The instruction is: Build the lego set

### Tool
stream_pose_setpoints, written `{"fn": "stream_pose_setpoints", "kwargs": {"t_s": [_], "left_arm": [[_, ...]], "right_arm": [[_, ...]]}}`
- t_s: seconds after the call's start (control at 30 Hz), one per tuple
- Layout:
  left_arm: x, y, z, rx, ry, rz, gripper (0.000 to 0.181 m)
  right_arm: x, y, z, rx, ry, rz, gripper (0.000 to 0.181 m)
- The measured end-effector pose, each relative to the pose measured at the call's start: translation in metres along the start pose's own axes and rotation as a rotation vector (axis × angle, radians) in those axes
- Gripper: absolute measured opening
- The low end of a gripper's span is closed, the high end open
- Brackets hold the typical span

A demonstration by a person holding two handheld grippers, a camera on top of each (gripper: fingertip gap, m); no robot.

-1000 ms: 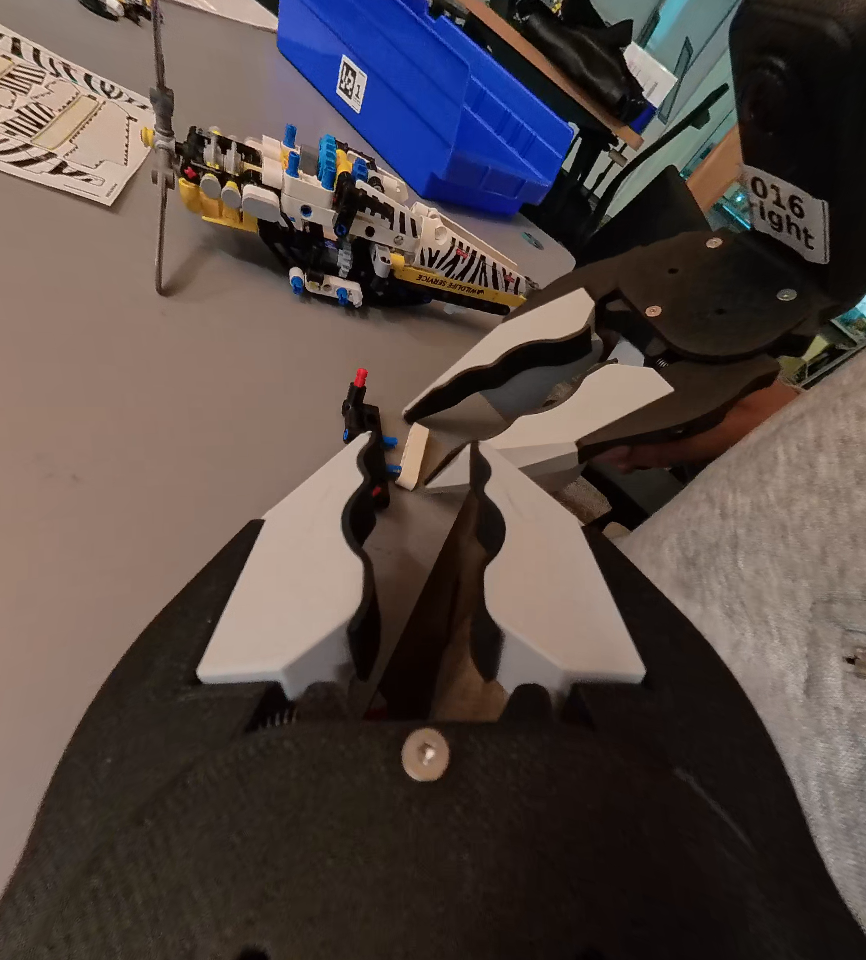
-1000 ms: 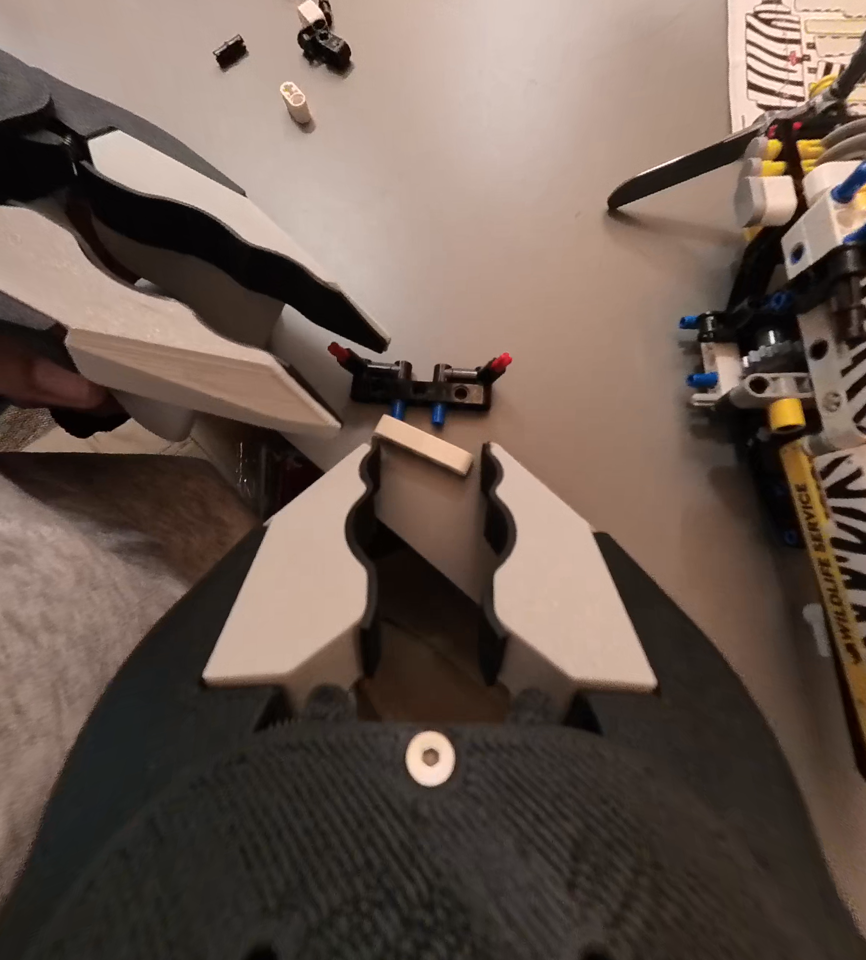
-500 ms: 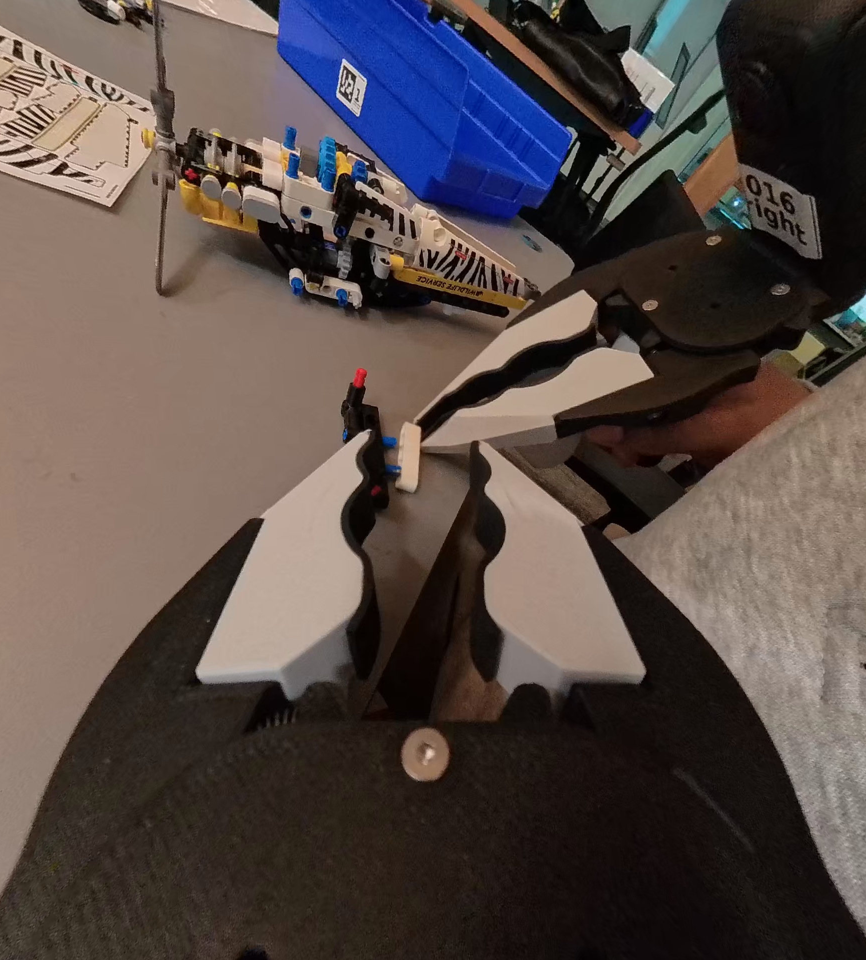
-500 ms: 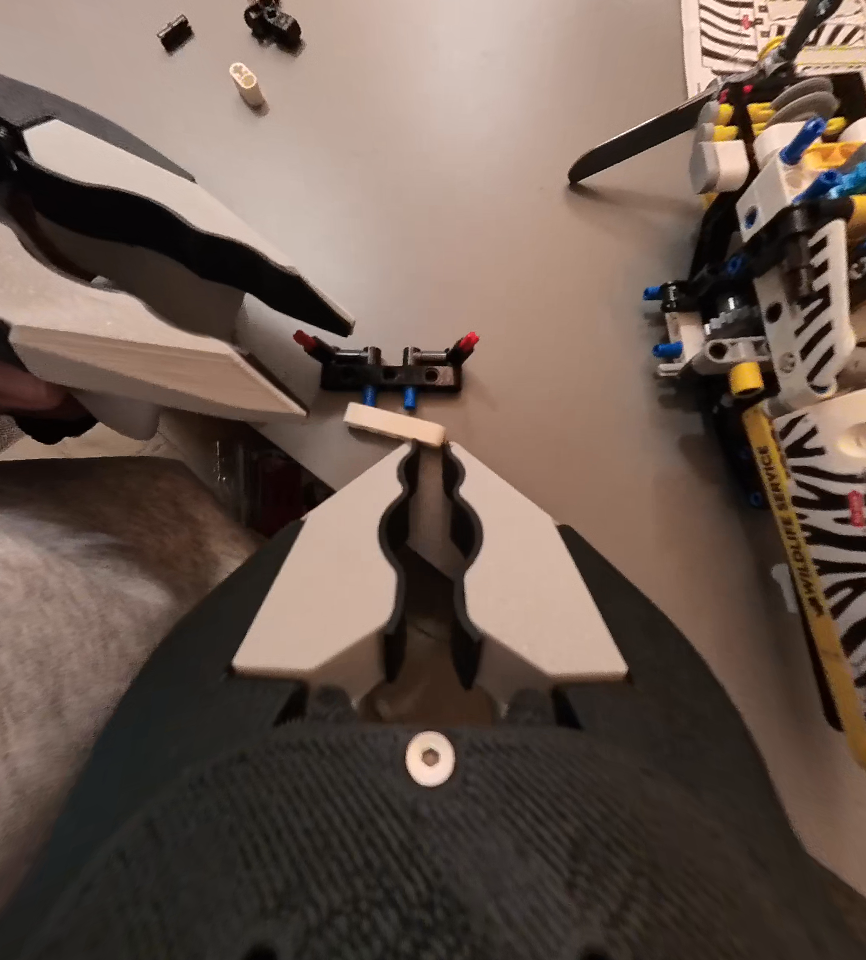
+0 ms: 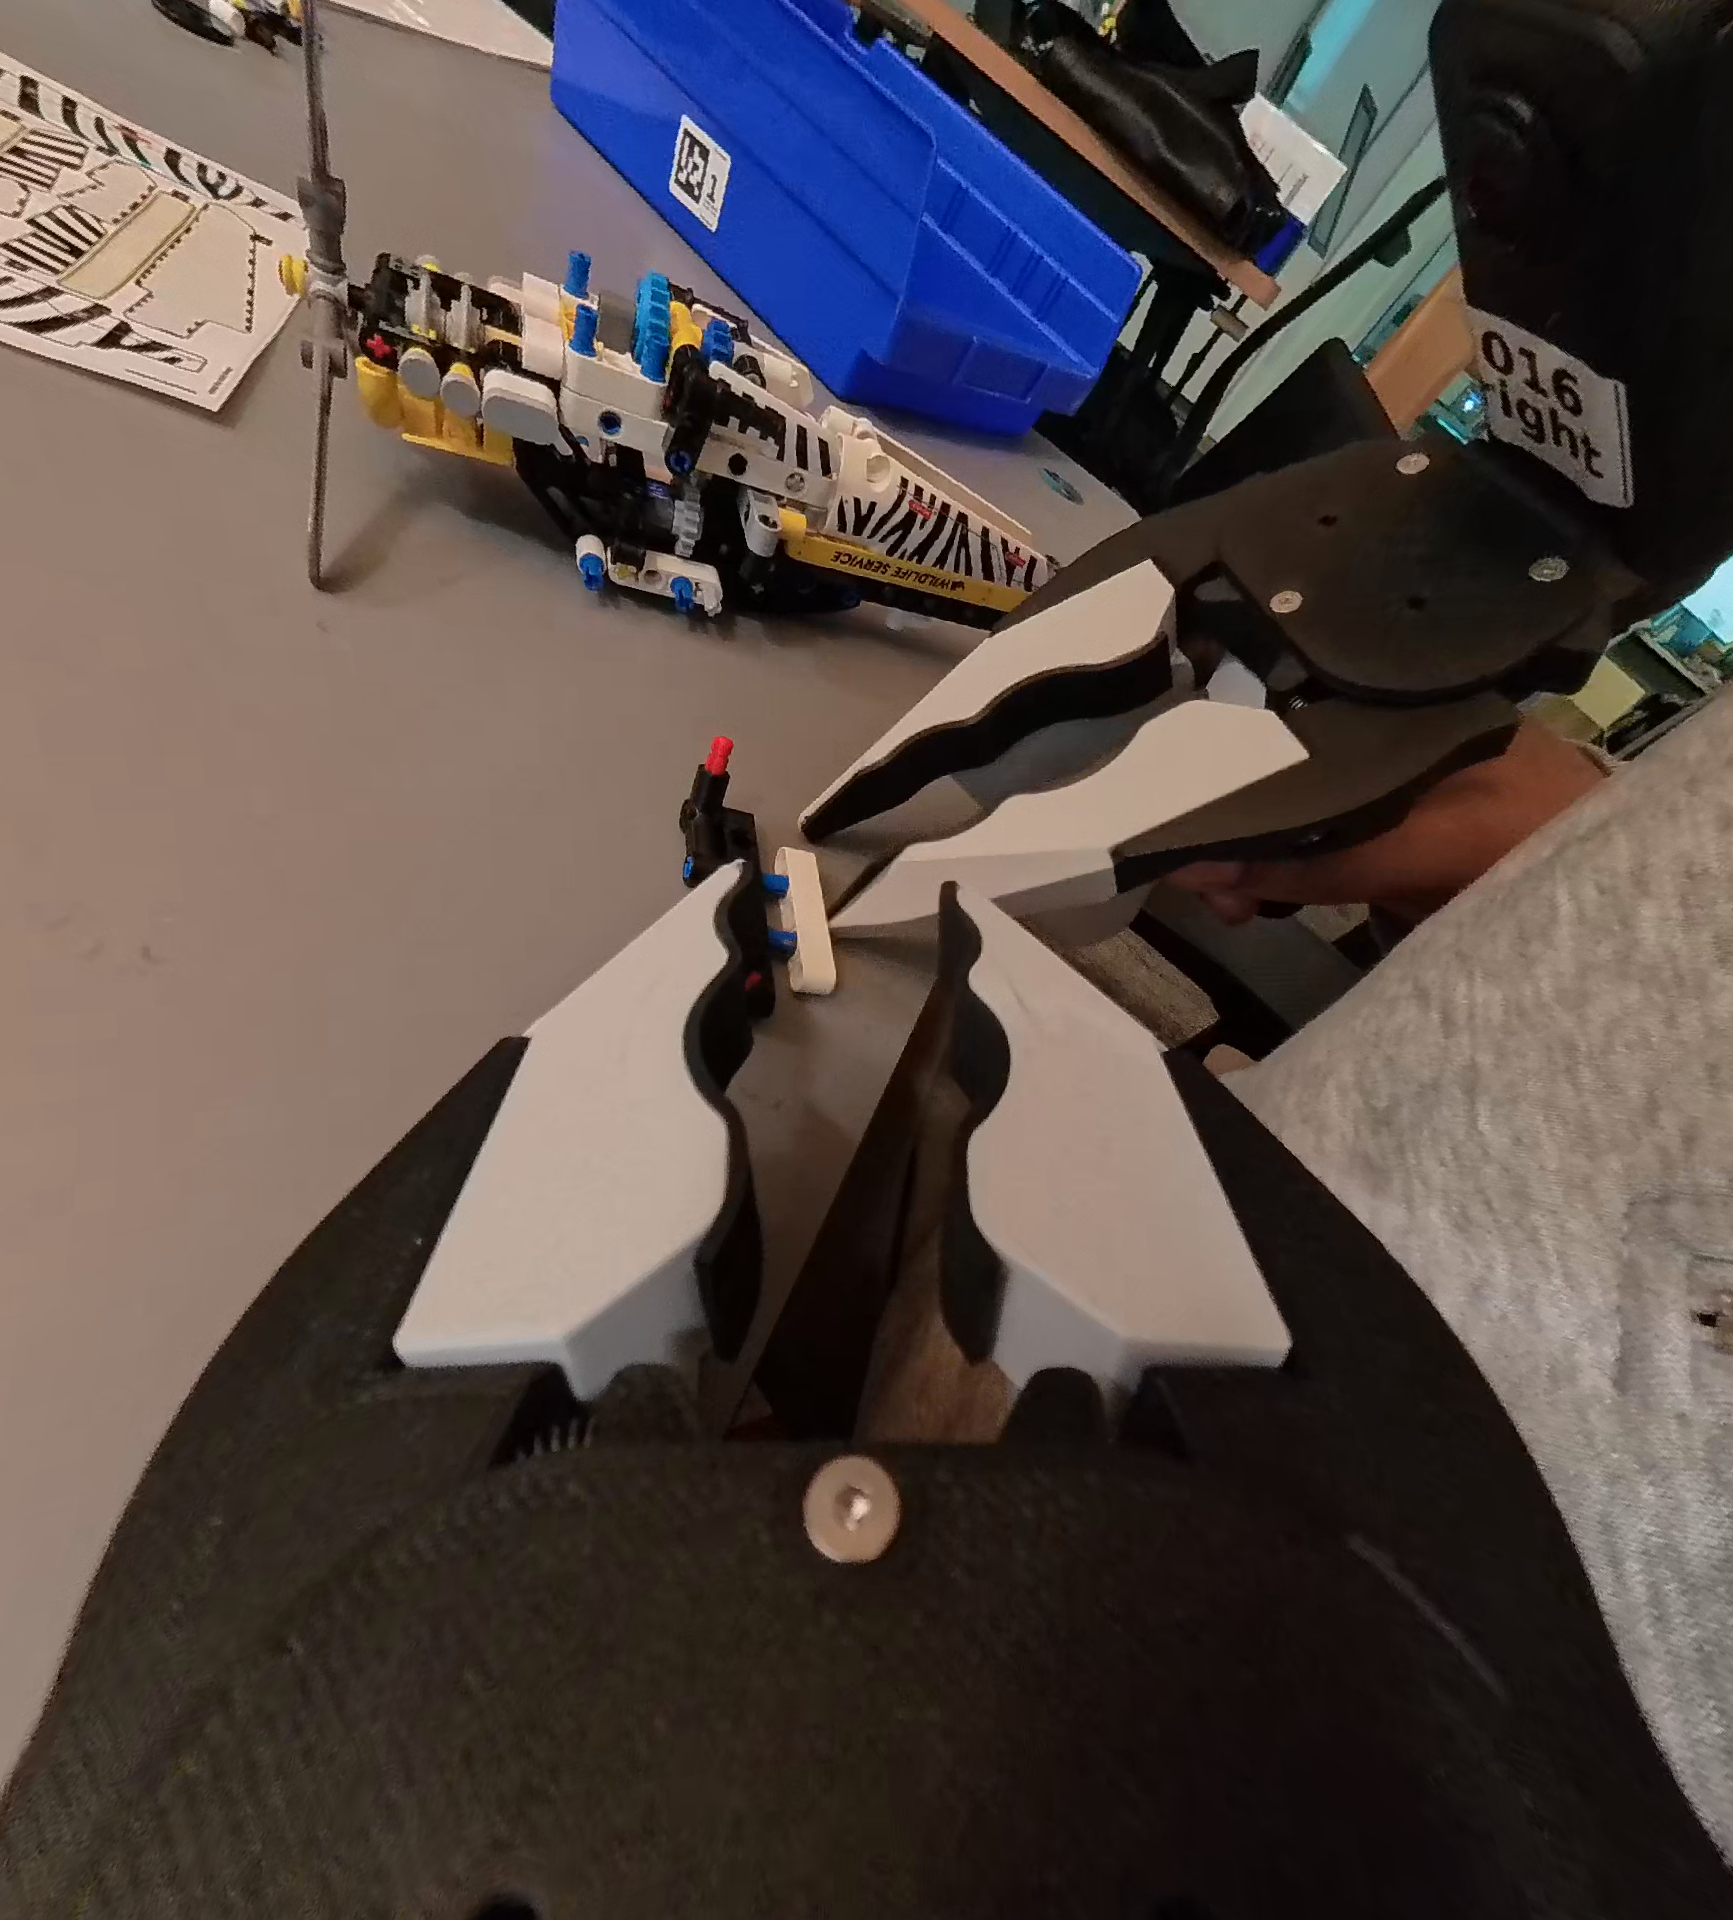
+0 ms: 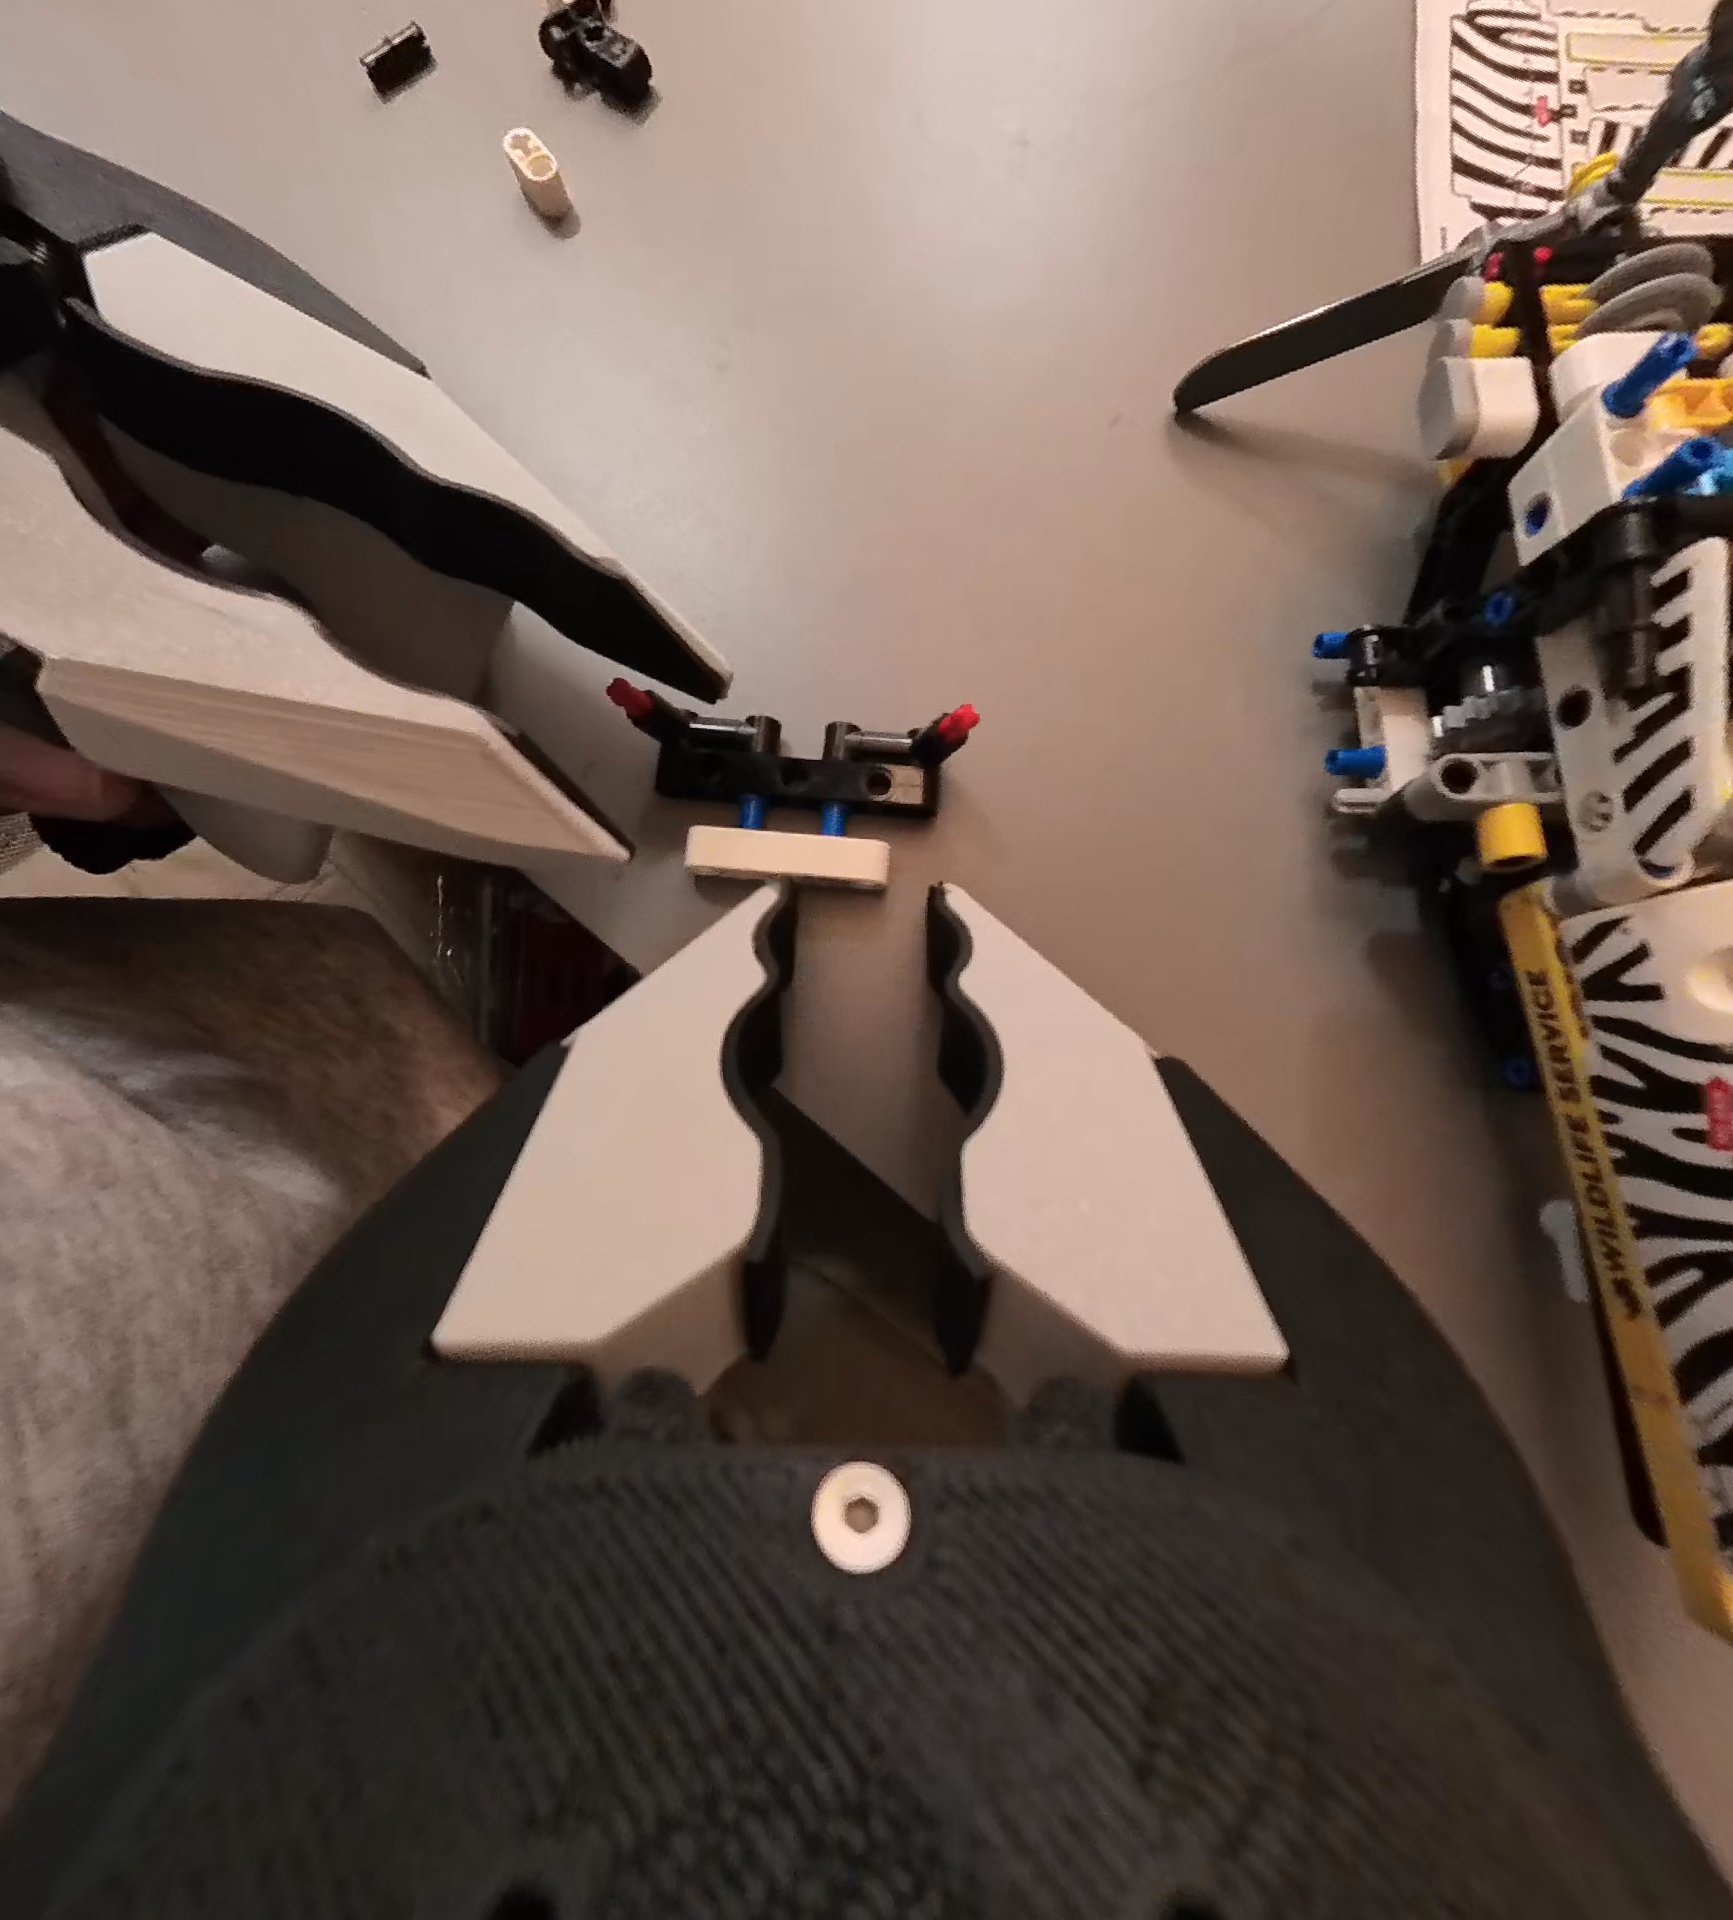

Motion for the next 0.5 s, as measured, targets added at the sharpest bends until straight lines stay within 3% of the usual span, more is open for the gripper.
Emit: {"fn": "stream_pose_setpoints", "kwargs": {"t_s": [0.5], "left_arm": [[0.0037,0.0021,-0.0012,0.01,0.01,0.033,0.032]], "right_arm": [[-0.0036,0.006,0.0016,0.041,0.08,0.055,0.04]]}}
Point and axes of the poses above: each gripper's, where its closed fingertips meet, y back along the fingers, x out of its top, z = x × y across the jaws, the point moved 5 cm from there along y, back along the fingers, and after that the axes turned 13 degrees about -x, right-handed, at the moved point
